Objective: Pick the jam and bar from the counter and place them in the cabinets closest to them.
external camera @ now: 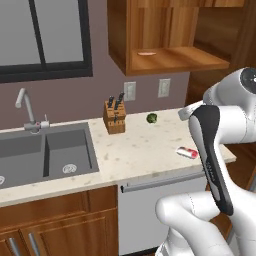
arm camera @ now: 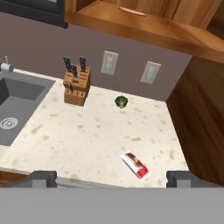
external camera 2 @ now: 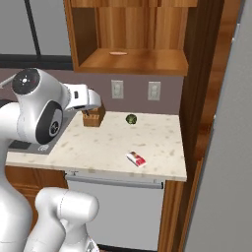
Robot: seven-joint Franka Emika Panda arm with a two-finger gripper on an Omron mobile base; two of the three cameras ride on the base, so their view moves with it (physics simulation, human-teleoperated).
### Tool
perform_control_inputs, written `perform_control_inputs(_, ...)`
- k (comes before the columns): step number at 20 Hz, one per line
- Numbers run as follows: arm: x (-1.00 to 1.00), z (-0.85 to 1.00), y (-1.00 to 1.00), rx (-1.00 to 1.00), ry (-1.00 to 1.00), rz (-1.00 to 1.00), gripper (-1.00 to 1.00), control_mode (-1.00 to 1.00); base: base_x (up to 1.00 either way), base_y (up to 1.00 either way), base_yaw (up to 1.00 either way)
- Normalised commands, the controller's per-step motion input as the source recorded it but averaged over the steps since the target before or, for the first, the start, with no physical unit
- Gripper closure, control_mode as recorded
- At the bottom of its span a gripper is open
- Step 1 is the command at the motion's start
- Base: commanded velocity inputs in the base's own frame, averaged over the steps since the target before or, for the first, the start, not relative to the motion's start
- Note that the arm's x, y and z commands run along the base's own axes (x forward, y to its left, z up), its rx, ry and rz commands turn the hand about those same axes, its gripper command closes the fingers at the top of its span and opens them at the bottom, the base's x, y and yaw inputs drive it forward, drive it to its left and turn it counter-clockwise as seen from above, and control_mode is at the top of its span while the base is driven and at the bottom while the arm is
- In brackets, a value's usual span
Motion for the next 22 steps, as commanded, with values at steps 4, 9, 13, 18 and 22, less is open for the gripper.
perform_control_inputs(4, 0.00, 0.00, 0.00, 0.00, 0.00, 0.00, -1.00, 1.00, 0.05, 0.00, 0.00)
perform_control_inputs(9, 0.00, 0.00, 0.00, 0.00, 0.00, 0.00, -1.00, 1.00, 0.29, -0.02, 0.00)
perform_control_inputs(13, 0.00, 0.00, 0.00, 0.00, 0.00, 0.00, -1.00, 1.00, 0.33, -0.07, 0.00)
perform_control_inputs(18, 0.00, 0.00, 0.00, 0.00, 0.00, 0.00, -1.00, 1.00, 0.25, -0.13, 0.00)
perform_control_inputs(22, 0.00, 0.00, 0.00, 0.00, 0.00, 0.00, -1.00, 1.00, 0.22, -0.16, 0.00)
